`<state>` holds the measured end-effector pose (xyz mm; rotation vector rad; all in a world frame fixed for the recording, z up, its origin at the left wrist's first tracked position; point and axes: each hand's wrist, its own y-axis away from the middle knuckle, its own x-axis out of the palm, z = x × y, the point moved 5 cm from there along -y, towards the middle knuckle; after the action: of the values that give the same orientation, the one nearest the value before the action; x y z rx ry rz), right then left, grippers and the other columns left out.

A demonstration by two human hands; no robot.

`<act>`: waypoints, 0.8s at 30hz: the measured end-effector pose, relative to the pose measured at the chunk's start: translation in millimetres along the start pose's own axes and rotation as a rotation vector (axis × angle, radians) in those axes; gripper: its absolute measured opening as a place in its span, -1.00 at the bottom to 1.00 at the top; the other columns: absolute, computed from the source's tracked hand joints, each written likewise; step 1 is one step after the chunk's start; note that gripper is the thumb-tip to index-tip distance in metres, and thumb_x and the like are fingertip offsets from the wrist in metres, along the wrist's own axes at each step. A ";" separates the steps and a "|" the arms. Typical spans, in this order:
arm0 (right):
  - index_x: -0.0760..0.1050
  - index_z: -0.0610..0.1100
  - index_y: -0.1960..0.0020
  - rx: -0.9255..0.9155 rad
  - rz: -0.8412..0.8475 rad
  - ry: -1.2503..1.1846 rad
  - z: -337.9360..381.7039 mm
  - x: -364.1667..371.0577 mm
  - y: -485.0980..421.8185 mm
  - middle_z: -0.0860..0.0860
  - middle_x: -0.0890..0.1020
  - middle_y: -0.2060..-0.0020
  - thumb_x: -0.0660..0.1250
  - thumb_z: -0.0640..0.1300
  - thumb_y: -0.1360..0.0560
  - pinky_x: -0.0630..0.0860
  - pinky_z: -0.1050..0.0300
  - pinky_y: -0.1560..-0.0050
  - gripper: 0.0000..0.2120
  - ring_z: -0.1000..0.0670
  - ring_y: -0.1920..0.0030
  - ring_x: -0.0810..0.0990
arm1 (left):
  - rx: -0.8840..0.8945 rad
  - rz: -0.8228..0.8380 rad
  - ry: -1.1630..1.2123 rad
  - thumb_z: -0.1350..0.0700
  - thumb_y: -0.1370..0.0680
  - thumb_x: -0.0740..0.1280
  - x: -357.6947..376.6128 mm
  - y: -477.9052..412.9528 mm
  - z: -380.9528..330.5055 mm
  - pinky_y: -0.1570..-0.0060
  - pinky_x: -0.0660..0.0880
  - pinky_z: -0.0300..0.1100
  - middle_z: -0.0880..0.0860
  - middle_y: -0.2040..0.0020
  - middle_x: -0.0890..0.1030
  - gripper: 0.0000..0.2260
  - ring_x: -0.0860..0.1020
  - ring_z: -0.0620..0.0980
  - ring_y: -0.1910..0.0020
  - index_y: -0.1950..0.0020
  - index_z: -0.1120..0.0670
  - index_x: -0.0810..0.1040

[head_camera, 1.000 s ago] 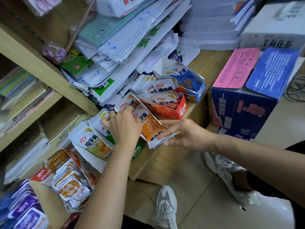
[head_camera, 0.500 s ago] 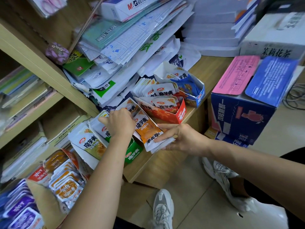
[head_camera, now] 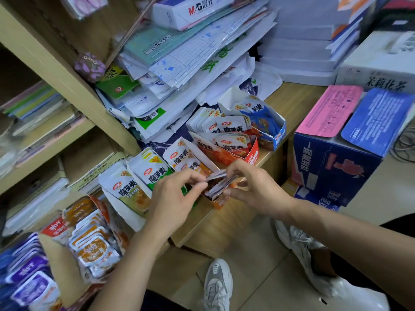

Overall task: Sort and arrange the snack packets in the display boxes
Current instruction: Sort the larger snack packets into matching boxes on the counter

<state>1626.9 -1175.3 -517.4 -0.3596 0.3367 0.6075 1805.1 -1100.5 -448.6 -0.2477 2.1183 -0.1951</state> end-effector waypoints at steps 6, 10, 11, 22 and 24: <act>0.48 0.09 -0.38 -0.145 0.086 0.130 9.4 -1.0 -1.2 0.15 0.43 -0.35 0.52 -0.08 -0.48 0.50 0.29 -0.20 -0.49 0.17 -0.30 0.46 | -0.004 0.157 0.126 0.09 -0.57 0.45 6.7 12.1 0.4 0.00 0.51 -0.38 -0.31 0.03 0.69 -0.88 0.64 -0.27 -0.03 -0.06 -0.08 0.74; 0.63 -0.01 -0.26 -0.239 0.171 0.224 12.2 0.8 -7.8 0.10 0.60 -0.29 0.54 -0.08 -0.45 0.36 0.43 -0.28 -0.61 0.17 -0.29 0.50 | -0.036 0.124 0.054 -0.11 -0.58 0.35 -7.1 -5.3 14.1 -0.04 0.46 -0.19 -0.21 0.02 0.69 -0.81 0.58 -0.26 -0.06 -0.11 -0.16 0.71; 0.64 -0.02 -0.26 -0.248 0.172 0.247 12.8 0.0 -9.6 0.09 0.63 -0.26 0.54 -0.09 -0.45 0.36 0.42 -0.28 -0.62 0.16 -0.28 0.51 | -0.050 0.045 -0.078 -0.11 -0.59 0.35 -13.1 -13.5 19.4 -0.08 0.36 -0.15 -0.17 0.01 0.68 -0.82 0.53 -0.23 -0.08 -0.12 -0.18 0.70; 0.71 0.00 -0.13 -0.294 0.084 0.250 5.4 4.7 8.2 0.01 0.70 -0.13 0.57 -0.02 -0.40 0.60 0.01 -0.12 -0.70 0.00 -0.13 0.64 | -0.117 0.175 -0.770 -0.14 -0.63 0.21 6.3 -70.7 33.4 -0.31 0.05 0.17 -0.09 -0.17 0.65 -0.73 0.23 0.12 -0.49 -0.21 -0.12 0.62; 0.72 0.00 -0.11 -0.296 0.072 0.248 4.9 5.6 8.4 -0.01 0.70 -0.12 0.58 -0.02 -0.39 0.61 -0.02 -0.10 -0.70 -0.03 -0.11 0.65 | -0.164 0.213 -0.752 -0.12 -0.63 0.23 10.2 -73.5 33.3 -0.27 0.09 0.15 -0.06 -0.13 0.65 -0.75 0.24 0.14 -0.47 -0.17 -0.10 0.63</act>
<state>1627.1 -1164.1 -517.2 -0.7132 0.5009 0.6868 1835.4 -1175.5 -457.2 -0.1550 1.3965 0.1793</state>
